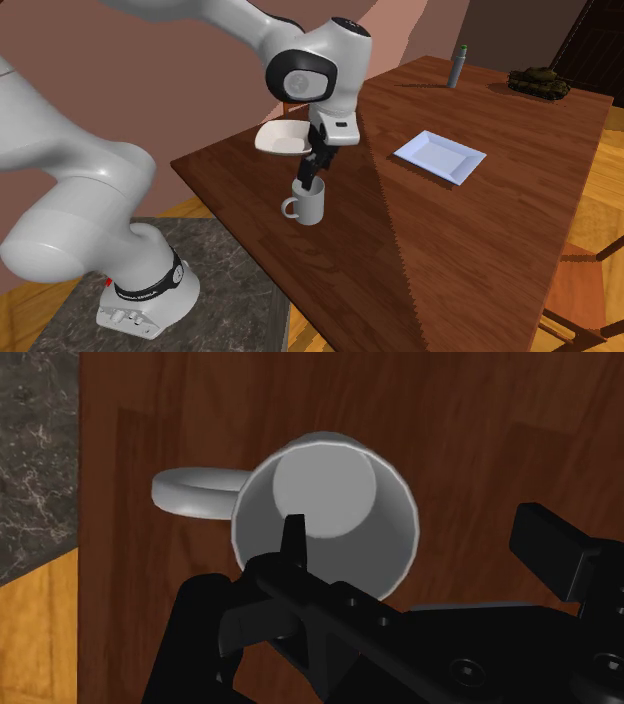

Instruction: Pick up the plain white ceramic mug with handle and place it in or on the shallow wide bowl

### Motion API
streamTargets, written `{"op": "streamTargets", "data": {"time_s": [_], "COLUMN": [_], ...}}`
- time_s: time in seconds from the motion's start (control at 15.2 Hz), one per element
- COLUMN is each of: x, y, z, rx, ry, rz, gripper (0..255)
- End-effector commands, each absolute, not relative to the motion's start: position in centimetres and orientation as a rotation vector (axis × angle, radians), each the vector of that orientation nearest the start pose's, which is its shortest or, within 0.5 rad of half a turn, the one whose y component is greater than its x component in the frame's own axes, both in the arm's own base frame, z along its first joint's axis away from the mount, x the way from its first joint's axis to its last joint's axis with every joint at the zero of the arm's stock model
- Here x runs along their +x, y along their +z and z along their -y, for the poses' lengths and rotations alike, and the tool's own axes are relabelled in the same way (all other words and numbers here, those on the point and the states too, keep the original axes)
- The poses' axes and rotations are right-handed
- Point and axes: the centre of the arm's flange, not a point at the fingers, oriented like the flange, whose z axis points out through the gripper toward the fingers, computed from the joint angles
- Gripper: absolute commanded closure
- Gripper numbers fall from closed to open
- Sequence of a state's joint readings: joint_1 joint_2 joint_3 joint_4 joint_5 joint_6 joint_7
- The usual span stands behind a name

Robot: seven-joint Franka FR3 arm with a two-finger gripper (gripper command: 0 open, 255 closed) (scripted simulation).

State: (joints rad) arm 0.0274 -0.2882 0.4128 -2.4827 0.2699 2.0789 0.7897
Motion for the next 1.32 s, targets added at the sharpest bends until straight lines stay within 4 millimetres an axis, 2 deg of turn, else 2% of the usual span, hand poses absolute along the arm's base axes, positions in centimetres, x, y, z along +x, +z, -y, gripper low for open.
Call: {"op": "streamTargets", "data": {"time_s": [0.0, 0.2, 0.73, 0.79, 1.25], "x": [38.0, 37.7, 37.7, 37.7, 37.7], "y": [36.6, 34.7, 34.7, 34.7, 34.7], "z": [-19.4, -19.5, -19.5, -19.5, -19.5], "rx": [-3.006, -3.006, -3.006, -3.006, -3.006], "ry": [0.265, 0.265, 0.265, 0.265, 0.265], "rz": [-0.802, -0.802, -0.802, -0.802, -0.802], "gripper": [0, 0, 0, 255, 255]}}
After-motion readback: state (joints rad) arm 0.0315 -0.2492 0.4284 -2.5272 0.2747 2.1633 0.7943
